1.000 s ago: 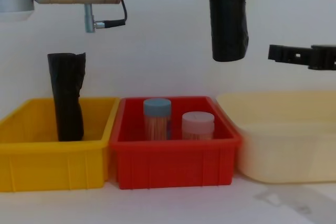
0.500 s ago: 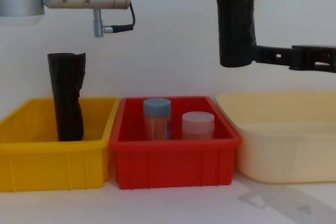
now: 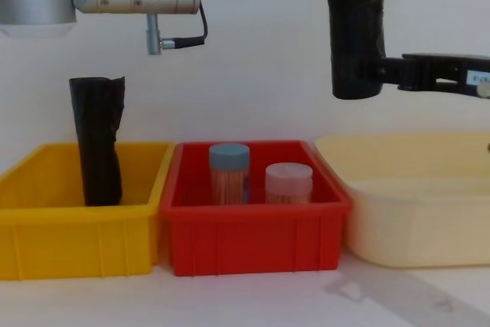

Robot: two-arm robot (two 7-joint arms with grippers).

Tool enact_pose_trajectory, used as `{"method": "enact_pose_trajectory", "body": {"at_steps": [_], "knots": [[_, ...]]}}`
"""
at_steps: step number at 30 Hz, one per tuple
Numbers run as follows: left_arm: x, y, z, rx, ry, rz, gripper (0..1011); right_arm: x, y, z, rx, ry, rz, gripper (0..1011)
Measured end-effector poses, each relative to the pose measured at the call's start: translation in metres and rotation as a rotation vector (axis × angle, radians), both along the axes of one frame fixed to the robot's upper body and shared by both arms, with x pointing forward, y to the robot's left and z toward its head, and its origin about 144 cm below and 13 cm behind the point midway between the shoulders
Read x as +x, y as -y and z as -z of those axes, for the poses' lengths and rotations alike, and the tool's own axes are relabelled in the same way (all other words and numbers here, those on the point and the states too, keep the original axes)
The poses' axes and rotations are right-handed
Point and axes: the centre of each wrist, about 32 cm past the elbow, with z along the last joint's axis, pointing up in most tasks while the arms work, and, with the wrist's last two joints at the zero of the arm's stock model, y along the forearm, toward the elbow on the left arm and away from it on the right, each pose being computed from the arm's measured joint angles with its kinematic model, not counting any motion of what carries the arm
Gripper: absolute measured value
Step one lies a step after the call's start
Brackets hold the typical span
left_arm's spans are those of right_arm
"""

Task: Pick up the garbage bag with the one hand and transfer it to the other hand.

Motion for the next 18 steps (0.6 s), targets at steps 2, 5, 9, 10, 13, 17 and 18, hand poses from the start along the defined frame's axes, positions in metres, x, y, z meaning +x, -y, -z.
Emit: {"method": "enact_pose_trajectory", "body": {"at_steps": [2, 5, 9, 10, 13, 17, 18], "knots": [[0.0, 0.001, 0.0, 0.0, -0.002, 0.004, 435, 0.001, -0.001, -0.001, 0.0, 0.004, 0.001, 1004], [0.001, 0.001, 0.0, 0.0, -0.004, 0.01, 435, 0.002, -0.003, -0.001, 0.001, 0.008, -0.001, 1004], [0.001, 0.002, 0.0, -0.001, -0.007, 0.017, 435, 0.004, -0.006, -0.002, 0.0, 0.013, -0.002, 1004], [0.001, 0.002, 0.0, -0.001, -0.007, 0.017, 435, 0.005, -0.006, -0.002, -0.001, 0.014, -0.002, 1004], [0.001, 0.002, 0.0, 0.001, -0.008, 0.022, 435, 0.007, -0.008, -0.002, -0.001, 0.016, 0.0, 1004], [0.001, 0.003, 0.0, 0.002, -0.009, 0.026, 435, 0.01, -0.01, -0.002, 0.0, 0.016, 0.001, 1004], [0.001, 0.003, 0.0, 0.003, -0.01, 0.027, 435, 0.011, -0.01, -0.002, 0.0, 0.016, 0.001, 1005]]}}
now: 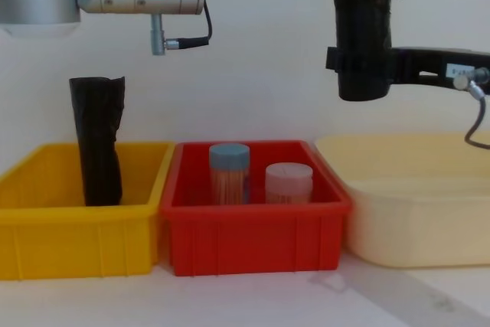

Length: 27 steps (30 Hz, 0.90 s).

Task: Pick up the garbage bag with the one hand and transfer it to the other hand.

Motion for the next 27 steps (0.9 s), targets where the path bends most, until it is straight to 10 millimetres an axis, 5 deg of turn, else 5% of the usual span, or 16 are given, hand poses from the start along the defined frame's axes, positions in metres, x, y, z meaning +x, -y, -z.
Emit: {"method": "enact_pose_trajectory", "body": {"at_steps": [16, 27], "knots": [[0.002, 0.002, 0.002, 0.012, -0.011, 0.012, 435, 0.012, -0.005, 0.001, 0.009, -0.009, 0.009, 994], [0.003, 0.003, 0.002, 0.014, -0.015, 0.014, 435, 0.015, -0.007, 0.002, 0.012, -0.013, 0.014, 714]]}}
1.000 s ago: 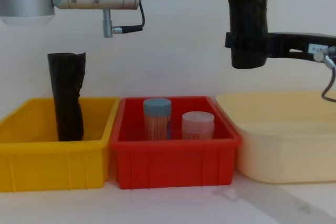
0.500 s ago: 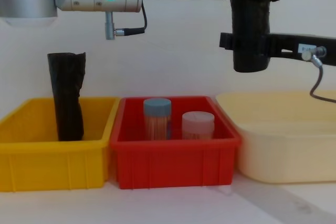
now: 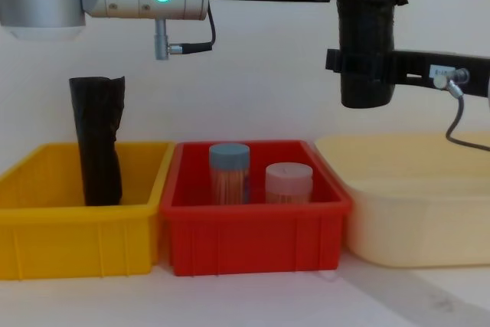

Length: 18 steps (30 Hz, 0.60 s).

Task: Pick up the garbage bag with the one hand and transfer it to the other hand.

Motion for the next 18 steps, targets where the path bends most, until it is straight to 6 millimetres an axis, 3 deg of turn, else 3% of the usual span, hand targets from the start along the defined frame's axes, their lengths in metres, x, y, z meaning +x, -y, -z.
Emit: {"method": "enact_pose_trajectory", "body": {"at_steps": [6, 16, 18], "knots": [[0.0002, 0.0003, 0.0002, 0.001, -0.001, 0.001, 435, 0.001, -0.0003, 0.0002, 0.001, -0.001, 0.001, 577], [0.0004, 0.0005, 0.0003, 0.001, -0.002, 0.002, 440, 0.0018, -0.0007, 0.0004, 0.001, -0.003, 0.002, 573], [0.0004, 0.0005, 0.0003, 0.001, -0.002, 0.002, 478, 0.0019, -0.0007, 0.0005, 0.001, -0.003, 0.002, 572]]}}
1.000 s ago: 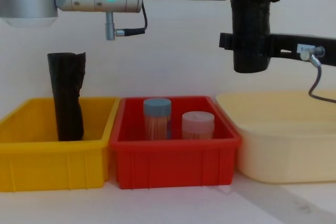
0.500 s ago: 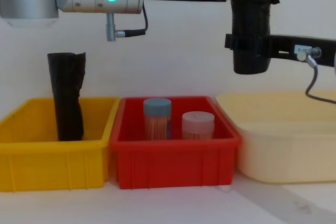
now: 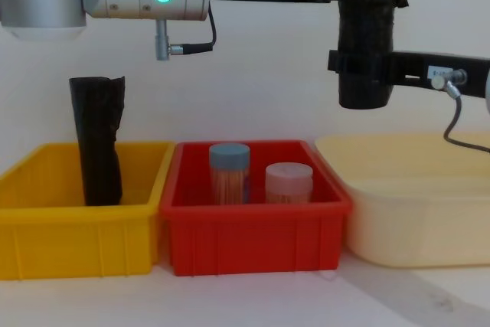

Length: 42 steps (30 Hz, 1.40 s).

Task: Pick up the garbage bag with the one hand and transfer it to the other hand.

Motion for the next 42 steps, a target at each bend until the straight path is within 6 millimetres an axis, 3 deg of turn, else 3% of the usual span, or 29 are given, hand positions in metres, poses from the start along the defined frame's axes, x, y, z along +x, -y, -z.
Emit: {"method": "enact_pose_trajectory", "body": {"at_steps": [19, 42], "knots": [[-0.002, -0.004, 0.001, -0.008, -0.012, 0.001, 1000, -0.001, 0.004, 0.0, 0.026, -0.01, 0.04, 571], [-0.026, -0.042, 0.01, -0.072, -0.056, -0.1, 1000, 0.02, 0.012, 0.012, -0.028, -0.104, 0.188, 570]]}}
